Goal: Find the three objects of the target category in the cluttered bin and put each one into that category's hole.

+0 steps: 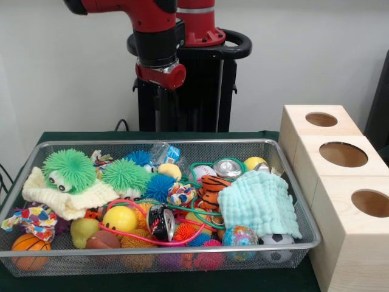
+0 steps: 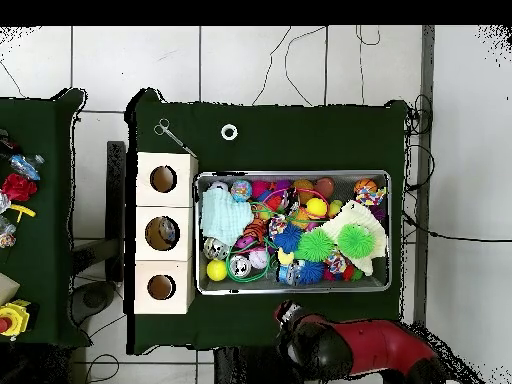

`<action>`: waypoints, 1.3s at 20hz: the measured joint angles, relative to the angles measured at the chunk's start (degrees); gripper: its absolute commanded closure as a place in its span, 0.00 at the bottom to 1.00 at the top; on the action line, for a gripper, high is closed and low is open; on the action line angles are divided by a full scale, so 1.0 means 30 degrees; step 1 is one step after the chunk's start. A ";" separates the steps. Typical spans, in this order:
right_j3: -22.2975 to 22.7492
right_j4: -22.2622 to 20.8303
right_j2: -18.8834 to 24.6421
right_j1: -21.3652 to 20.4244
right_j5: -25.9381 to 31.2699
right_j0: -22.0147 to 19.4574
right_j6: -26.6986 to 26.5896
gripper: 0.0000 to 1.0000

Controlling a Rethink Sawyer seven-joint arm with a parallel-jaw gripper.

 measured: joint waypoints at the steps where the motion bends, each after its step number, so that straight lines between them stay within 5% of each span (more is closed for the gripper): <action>1: -0.0017 -0.0125 0.0187 0.0118 0.0000 -0.0088 0.0000 0.00; 10: -0.0616 -0.1105 0.1361 0.0759 0.0004 -0.0689 0.0000 0.00; 26: -0.1427 -0.1876 0.1416 0.1216 0.0004 -0.1433 0.0000 0.00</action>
